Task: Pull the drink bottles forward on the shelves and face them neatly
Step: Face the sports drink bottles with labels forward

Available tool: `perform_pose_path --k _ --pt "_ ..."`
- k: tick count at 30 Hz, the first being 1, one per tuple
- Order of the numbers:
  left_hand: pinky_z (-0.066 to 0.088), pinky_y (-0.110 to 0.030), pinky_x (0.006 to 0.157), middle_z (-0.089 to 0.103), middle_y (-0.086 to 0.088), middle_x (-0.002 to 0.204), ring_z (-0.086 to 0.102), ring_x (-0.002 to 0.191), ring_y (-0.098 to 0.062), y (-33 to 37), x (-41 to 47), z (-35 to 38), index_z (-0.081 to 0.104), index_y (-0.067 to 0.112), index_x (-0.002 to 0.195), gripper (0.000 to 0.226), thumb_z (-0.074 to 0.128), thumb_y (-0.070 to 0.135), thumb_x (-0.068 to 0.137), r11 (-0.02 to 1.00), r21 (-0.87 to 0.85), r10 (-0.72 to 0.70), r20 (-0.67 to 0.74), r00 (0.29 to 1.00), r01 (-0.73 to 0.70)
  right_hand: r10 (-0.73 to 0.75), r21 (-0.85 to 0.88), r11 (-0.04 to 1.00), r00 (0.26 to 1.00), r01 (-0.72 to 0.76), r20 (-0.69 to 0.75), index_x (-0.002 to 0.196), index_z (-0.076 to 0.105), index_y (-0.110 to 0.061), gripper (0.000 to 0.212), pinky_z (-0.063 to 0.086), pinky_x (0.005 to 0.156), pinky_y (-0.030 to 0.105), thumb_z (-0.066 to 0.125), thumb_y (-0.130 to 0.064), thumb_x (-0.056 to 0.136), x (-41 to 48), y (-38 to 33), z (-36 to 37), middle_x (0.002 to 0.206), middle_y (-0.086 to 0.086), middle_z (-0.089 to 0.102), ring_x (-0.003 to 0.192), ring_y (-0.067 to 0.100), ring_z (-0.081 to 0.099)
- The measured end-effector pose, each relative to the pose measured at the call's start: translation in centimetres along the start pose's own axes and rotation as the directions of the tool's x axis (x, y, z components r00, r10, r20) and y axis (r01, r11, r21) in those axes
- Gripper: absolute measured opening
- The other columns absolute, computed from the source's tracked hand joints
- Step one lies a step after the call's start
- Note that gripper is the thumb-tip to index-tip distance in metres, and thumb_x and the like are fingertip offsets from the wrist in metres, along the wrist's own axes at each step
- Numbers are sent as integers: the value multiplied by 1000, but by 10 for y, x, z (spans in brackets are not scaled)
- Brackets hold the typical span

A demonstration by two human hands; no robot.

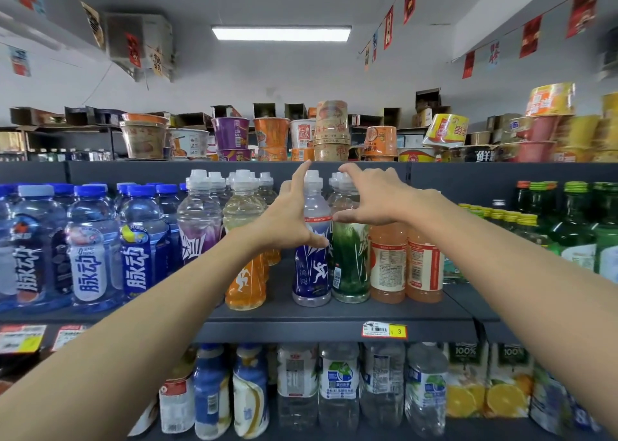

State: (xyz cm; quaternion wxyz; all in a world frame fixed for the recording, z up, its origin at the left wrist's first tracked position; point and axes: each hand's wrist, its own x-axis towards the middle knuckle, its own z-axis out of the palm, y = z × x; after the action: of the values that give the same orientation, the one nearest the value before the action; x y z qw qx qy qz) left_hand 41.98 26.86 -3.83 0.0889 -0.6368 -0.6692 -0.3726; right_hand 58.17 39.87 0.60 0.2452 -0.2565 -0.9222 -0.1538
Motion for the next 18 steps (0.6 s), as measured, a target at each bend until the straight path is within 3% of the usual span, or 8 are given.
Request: perform_pose_path --k 6,9,11,14,18 --pt "40 -39 102 44 -18 147 48 130 -33 7 4 2 -4 42 152 140 98 32 56 997 82 3 8 1000 -4 -16 -116 993 995 5 -94 152 23 -23 105 28 107 52 53 -86 74 -5 0 5 127 10 63 120 32 57" --pt "46 -43 102 53 -16 139 53 124 -32 8 2 -4 3 41 149 136 99 30 53 997 77 11 7 1000 -12 -17 -99 995 999 12 -46 153 22 -23 105 27 107 54 56 -83 74 -4 3 0 128 10 63 121 33 56" --pt "48 -40 95 58 -12 125 56 116 -30 8 1 -8 5 41 148 134 100 28 53 998 62 16 24 1000 -18 -15 -70 997 1000 14 -16 152 26 -24 100 25 108 54 59 -80 75 -2 5 -6 132 9 62 124 34 54" --pt "42 -33 86 55 -4 110 56 104 -24 7 0 -14 7 38 146 132 100 26 53 998 57 18 53 998 -21 -26 -96 995 1000 24 -17 147 34 -24 99 29 106 51 57 -84 73 -1 3 -10 129 7 63 121 32 55" --pt "40 -33 91 48 -9 121 52 114 -29 5 -1 -23 5 35 146 129 98 23 56 998 55 10 96 995 -15 -45 -217 976 996 28 -72 137 46 -17 107 33 104 52 46 -96 65 -2 -2 -14 120 3 67 112 27 62"
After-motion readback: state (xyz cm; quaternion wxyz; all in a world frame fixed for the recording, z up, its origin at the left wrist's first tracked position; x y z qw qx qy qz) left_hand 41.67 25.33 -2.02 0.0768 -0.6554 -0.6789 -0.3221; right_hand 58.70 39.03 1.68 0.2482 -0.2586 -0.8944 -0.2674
